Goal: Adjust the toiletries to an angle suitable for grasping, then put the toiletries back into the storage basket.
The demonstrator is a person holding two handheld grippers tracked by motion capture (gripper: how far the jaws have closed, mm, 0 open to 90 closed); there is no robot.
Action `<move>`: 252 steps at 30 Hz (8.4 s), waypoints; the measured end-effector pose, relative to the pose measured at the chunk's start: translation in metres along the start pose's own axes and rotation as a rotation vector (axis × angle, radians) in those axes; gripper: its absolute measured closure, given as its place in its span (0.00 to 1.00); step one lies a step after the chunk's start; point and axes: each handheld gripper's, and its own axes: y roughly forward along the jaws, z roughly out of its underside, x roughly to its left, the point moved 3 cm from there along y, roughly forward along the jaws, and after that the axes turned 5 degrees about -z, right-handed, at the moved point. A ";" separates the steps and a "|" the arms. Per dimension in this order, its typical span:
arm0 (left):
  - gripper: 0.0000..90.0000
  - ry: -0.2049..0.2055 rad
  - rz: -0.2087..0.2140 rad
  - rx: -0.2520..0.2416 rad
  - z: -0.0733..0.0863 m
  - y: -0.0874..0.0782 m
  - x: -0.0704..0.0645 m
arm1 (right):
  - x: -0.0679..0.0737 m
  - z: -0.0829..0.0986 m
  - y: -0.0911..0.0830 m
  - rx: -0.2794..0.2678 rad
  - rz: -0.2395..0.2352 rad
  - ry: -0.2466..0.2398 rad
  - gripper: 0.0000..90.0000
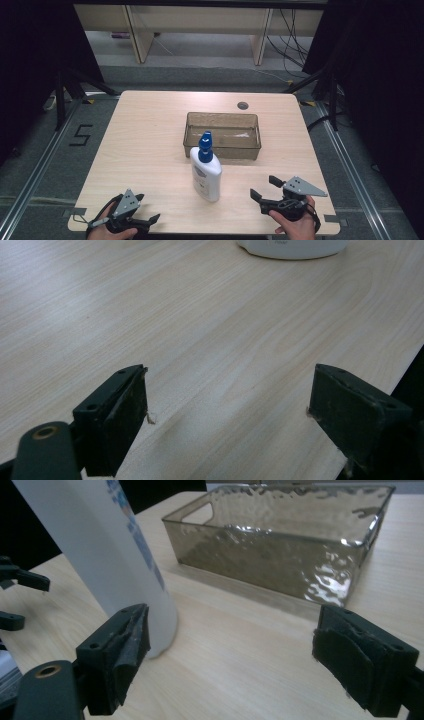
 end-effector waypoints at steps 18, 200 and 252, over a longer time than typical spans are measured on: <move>0.17 0.012 -0.022 0.013 0.000 0.001 0.002 | 0.044 -0.049 0.003 -0.062 -0.117 -0.098 0.17; 0.17 -0.034 0.015 -0.025 -0.002 -0.002 -0.001 | -0.014 -0.261 0.051 -0.269 0.049 -0.219 0.68; 0.17 -0.010 0.022 -0.003 -0.001 -0.002 0.000 | -0.072 -0.223 0.094 -0.217 0.130 -0.146 0.68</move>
